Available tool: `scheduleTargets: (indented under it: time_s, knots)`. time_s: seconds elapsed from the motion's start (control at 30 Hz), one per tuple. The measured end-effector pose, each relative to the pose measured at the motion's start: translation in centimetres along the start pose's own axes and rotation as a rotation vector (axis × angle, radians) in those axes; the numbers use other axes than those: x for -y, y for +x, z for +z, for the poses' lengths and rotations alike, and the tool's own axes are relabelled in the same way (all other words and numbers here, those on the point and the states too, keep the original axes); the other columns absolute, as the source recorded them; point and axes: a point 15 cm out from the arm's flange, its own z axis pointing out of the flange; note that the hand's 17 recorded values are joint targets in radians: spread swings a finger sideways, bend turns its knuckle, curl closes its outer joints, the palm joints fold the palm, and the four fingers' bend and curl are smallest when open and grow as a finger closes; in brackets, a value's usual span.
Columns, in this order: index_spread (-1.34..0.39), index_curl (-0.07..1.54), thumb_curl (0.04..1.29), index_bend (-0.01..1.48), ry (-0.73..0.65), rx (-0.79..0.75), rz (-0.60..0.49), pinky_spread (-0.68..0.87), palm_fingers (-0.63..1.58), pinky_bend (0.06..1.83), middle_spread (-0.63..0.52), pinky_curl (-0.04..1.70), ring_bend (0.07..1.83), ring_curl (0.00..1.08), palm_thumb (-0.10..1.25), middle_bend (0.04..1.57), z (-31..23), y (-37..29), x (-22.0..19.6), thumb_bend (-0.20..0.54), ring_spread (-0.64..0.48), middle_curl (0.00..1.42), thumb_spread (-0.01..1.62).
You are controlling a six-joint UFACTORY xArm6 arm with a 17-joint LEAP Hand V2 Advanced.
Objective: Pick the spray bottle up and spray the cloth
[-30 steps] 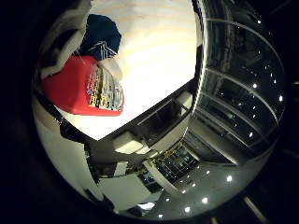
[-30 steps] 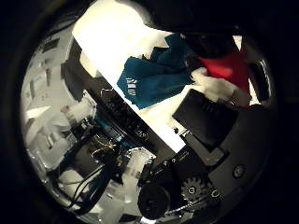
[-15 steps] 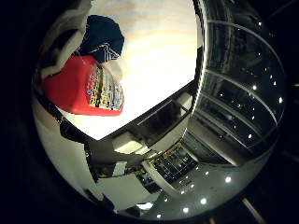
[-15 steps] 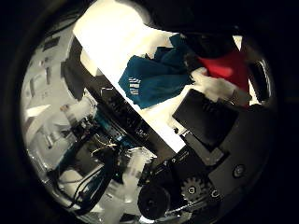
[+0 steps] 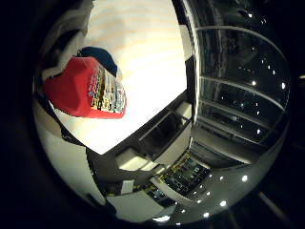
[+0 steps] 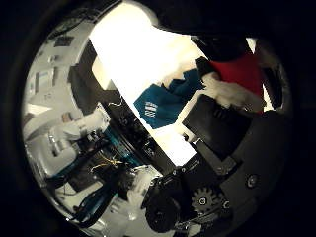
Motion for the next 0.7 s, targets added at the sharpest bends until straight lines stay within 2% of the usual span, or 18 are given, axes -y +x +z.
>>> scheduleTargets:
  time_s: [0.3, 0.7]
  knots:
    - [-0.26, 0.83, 0.92, 1.12, 0.226, 0.148, 0.069, -0.21, 1.11, 1.05, -0.14, 1.24, 1.34, 0.89, 1.01, 1.36, -4.2, -2.1, 3.3, -0.022, -0.25, 0.8, 0.53]
    - [-0.26, 0.82, 0.92, 1.12, 0.462, 0.329, 0.144, -0.22, 1.11, 1.05, -0.14, 1.25, 1.34, 0.89, 1.01, 1.37, -5.4, -4.5, 10.0, -0.022, -0.25, 0.8, 0.51]
